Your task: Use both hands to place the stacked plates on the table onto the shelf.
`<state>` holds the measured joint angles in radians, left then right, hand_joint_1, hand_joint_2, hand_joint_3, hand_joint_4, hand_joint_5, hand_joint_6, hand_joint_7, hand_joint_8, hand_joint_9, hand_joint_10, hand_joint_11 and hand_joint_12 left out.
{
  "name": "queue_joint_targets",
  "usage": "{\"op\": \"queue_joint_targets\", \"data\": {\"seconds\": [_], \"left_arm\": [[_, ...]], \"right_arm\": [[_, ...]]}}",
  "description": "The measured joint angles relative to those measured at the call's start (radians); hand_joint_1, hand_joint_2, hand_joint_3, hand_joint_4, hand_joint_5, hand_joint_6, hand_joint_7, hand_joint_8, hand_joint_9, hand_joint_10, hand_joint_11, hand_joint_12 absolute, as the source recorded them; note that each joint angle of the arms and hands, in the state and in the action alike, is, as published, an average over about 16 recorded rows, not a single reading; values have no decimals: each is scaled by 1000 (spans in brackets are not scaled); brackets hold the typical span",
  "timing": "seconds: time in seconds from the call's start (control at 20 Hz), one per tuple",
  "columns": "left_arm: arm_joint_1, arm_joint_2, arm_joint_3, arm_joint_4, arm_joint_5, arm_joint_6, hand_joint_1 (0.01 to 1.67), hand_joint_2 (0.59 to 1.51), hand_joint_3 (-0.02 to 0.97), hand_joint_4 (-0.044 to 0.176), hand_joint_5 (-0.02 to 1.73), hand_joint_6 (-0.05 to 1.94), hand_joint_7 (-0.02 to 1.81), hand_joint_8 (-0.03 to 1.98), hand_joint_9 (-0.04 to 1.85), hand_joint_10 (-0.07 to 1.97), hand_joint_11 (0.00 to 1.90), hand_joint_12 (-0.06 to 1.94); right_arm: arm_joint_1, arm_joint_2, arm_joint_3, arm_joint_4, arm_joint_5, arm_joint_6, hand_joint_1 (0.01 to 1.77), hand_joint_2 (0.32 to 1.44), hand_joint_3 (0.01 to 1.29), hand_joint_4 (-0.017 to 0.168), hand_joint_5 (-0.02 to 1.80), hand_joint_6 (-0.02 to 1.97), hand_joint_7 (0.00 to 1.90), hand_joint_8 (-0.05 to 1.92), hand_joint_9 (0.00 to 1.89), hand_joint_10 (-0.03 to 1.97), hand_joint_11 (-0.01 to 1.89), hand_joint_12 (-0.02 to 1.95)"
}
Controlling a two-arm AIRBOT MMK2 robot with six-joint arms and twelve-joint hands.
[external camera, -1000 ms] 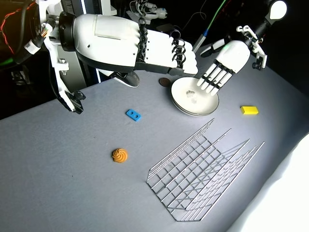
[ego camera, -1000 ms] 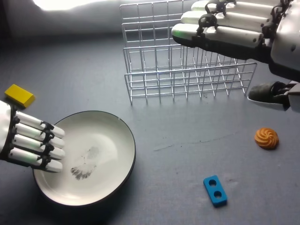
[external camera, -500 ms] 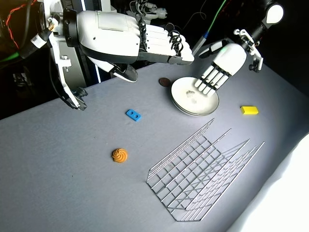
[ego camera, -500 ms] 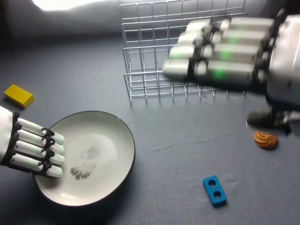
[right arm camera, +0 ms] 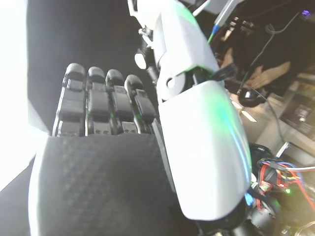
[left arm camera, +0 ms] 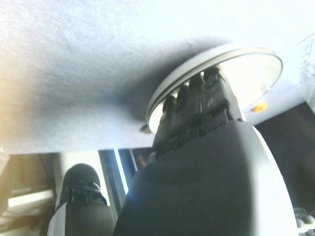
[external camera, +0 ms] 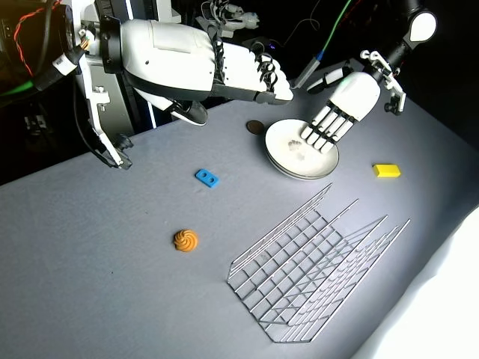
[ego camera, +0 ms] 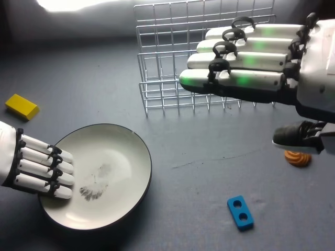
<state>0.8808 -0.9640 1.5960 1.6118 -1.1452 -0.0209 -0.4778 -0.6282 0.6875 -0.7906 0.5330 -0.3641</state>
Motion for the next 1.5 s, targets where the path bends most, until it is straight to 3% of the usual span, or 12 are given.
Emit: {"op": "queue_joint_targets", "data": {"seconds": [0.75, 1.1, 1.5], "left_arm": [[-60, -16, -118, 13, 84, -7, 23, 1057, 17, -1, 2, -5, -11, -14, 19, 2, 15, 0], [-85, -26, -145, 22, 107, -23, 23, 1059, 17, 2, 3, -4, -11, -16, 19, 6, 15, 0], [-97, -30, -151, 25, 115, -33, 24, 1060, 17, 4, 4, -4, -11, -17, 19, 6, 14, 0]], "right_arm": [[21, -54, 7, 1, -134, -53, 1225, 1084, 20, 2, 20, 22, 12, 10, 22, 8, 23, -9], [7, -166, 45, -13, -211, -102, 1203, 1080, 20, 2, 20, 22, 12, 10, 21, 9, 23, -9], [-41, -349, 138, -15, -266, -165, 1173, 1082, 20, 2, 19, 22, 12, 10, 21, 9, 23, -9]]}}
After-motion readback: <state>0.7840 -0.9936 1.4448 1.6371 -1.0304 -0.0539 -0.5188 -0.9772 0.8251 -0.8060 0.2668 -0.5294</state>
